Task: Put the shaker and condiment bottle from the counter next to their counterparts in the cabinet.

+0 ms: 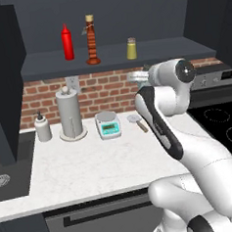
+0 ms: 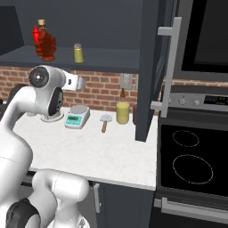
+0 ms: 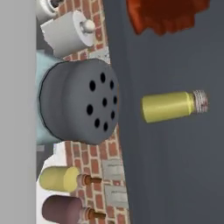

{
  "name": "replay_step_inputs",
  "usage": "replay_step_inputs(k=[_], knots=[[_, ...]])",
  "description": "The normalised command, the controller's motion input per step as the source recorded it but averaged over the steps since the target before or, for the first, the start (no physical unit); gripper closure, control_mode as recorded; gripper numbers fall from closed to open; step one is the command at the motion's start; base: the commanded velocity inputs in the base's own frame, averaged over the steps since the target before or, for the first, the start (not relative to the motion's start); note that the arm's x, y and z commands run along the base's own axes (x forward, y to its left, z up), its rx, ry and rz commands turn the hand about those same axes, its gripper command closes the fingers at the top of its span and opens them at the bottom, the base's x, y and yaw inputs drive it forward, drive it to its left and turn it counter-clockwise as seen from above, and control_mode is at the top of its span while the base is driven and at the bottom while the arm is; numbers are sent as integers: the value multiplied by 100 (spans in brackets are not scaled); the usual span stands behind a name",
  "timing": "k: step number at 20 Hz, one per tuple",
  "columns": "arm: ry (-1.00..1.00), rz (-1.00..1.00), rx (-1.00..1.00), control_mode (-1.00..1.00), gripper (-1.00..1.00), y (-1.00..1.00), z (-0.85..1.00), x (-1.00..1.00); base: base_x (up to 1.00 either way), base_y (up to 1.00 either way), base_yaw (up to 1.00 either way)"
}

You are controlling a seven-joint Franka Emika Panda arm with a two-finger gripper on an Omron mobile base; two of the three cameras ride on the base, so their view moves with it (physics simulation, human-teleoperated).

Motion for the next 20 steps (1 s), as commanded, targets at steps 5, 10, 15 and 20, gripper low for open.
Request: replay_step_inputs(k=[5,10,15,20], knots=[[-26,-15,-26,-100,100,-45,66,6,0,0,0],[-23,-7,-22,-100,100,-8,65,0,0,0,0],[-15,0,-5,-100,100,0,56,0,0,0,0],[-8,0,0,-100,100,-8,36,26,0,0,0]])
